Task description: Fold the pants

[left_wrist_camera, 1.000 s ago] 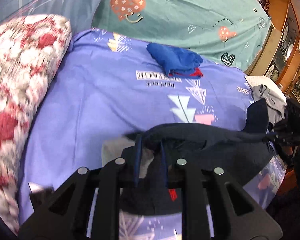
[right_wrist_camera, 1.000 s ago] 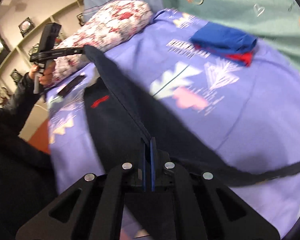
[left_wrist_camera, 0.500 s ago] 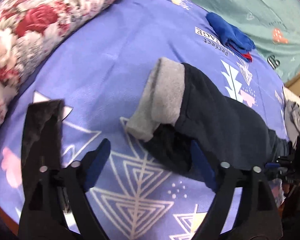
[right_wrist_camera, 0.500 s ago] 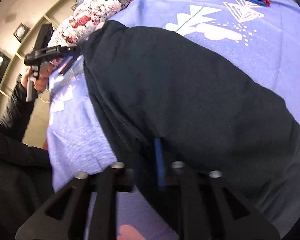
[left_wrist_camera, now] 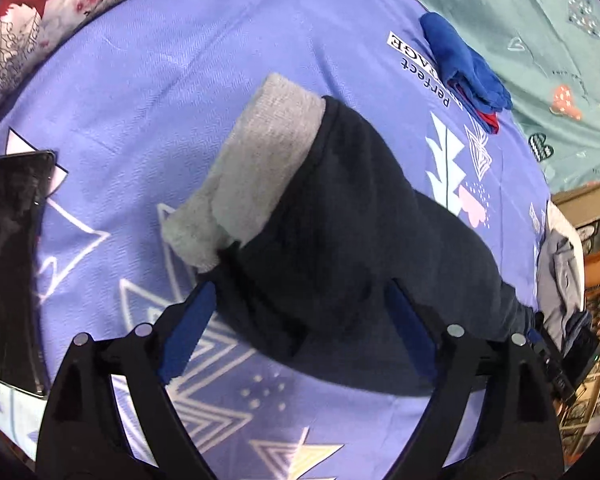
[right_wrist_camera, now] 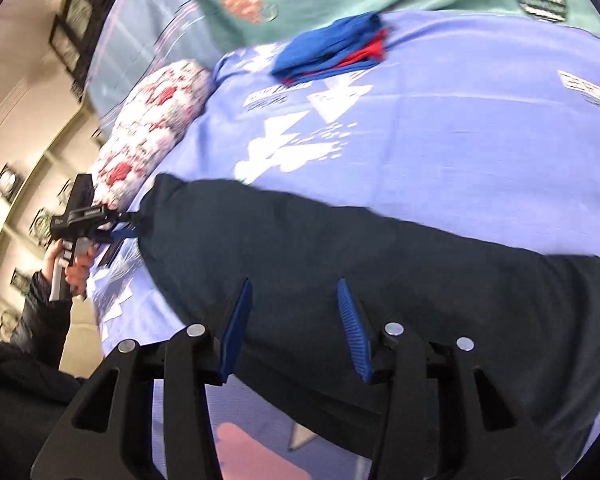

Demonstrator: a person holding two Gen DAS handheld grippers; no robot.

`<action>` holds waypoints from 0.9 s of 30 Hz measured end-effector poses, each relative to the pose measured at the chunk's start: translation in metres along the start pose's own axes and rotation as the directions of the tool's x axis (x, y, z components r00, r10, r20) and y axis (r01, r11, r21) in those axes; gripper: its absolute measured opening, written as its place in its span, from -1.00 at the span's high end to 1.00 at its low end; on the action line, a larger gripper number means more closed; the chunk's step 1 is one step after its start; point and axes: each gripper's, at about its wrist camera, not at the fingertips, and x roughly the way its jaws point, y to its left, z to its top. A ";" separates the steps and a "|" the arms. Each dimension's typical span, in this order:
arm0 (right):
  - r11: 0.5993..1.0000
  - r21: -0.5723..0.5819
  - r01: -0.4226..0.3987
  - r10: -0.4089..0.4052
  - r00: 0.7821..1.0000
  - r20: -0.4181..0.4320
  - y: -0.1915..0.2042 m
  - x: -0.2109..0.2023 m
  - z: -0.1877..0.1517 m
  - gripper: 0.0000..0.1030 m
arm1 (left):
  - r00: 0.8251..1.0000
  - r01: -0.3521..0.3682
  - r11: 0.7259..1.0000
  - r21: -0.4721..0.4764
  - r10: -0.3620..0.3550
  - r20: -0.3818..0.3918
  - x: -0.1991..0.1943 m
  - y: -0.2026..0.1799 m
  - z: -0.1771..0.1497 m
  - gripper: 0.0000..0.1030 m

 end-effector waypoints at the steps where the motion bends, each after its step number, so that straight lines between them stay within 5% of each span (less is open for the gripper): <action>1: 1.000 0.015 0.010 -0.010 1.000 0.006 -0.005 -0.003 0.000 0.12 | 1.000 0.006 1.000 -0.009 -0.006 0.003 0.001 -0.001 0.001 -0.57; 5: 0.998 0.048 0.027 -0.028 1.000 0.013 -0.017 -0.005 -0.007 0.11 | 1.000 -0.014 0.999 -0.039 0.013 -0.013 0.003 -0.006 0.002 -0.01; 12: 0.999 0.033 0.022 -0.022 1.000 0.014 -0.010 0.003 -0.007 0.11 | 1.000 0.004 1.000 -0.010 -0.004 0.001 -0.010 -0.018 0.002 -0.17; 15: 1.000 0.025 0.017 -0.017 1.000 0.007 -0.009 0.005 -0.007 0.11 | 1.000 0.011 0.999 -0.034 -0.011 0.002 -0.001 -0.015 0.006 -0.03; 17: 1.000 0.022 0.022 -0.022 1.000 0.002 -0.008 0.006 -0.007 0.11 | 1.000 0.010 0.998 -0.067 -0.011 -0.016 0.009 -0.009 0.008 0.49; 20: 0.999 0.014 0.033 -0.033 0.999 -0.020 -0.007 0.012 -0.009 0.11 | 1.000 0.001 0.991 -0.131 -0.002 -0.008 0.012 -0.006 0.007 0.64; 25: 0.999 0.007 0.040 -0.039 0.997 -0.064 -0.002 0.027 -0.006 0.11 | 0.990 -0.078 0.996 -0.035 0.081 0.116 -0.037 -0.037 -0.002 0.76; 27: 0.999 -0.003 0.036 -0.036 0.997 -0.074 0.005 0.030 -0.002 0.11 | 0.990 -0.090 0.996 -0.028 0.093 0.107 -0.056 -0.044 -0.007 0.76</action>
